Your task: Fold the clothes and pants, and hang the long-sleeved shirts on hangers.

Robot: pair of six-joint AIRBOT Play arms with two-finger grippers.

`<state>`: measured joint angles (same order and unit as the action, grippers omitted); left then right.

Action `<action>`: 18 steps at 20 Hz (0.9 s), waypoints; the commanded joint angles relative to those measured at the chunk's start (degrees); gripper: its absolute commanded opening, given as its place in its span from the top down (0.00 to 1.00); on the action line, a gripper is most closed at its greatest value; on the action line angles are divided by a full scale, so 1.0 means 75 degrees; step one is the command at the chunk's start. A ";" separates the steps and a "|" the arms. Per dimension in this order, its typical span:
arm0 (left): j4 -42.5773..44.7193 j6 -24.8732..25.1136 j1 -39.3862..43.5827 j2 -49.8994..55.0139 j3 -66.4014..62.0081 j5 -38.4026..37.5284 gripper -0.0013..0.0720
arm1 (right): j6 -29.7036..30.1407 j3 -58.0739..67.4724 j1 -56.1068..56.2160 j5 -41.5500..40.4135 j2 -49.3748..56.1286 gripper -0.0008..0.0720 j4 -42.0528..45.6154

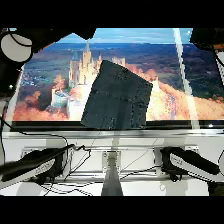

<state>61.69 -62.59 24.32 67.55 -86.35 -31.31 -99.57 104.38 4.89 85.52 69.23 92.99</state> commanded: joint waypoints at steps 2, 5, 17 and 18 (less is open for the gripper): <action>0.0000 0.0000 0.0000 0.0006 -0.0003 0.0003 0.04 | 0.0000 0.0009 0.0006 0.0000 0.0006 0.95 0.0000; 0.0000 0.0000 0.0000 0.0006 -0.0003 0.0003 0.04 | 0.0000 0.0009 0.0006 0.0000 0.0006 0.95 0.0000; -0.0184 -0.0003 -0.0055 -0.0003 -0.0003 -0.0076 0.04 | 0.1565 0.0009 -0.0154 -0.1332 0.0058 0.95 0.0437; -0.0052 -0.0003 -0.0143 -0.0023 -0.0003 -0.0420 0.04 | 0.2273 -0.0099 -0.0315 -0.1075 0.0073 0.95 0.0434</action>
<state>60.40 -62.61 23.99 67.51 -86.35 -31.77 -93.51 104.25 4.03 77.95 69.47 94.78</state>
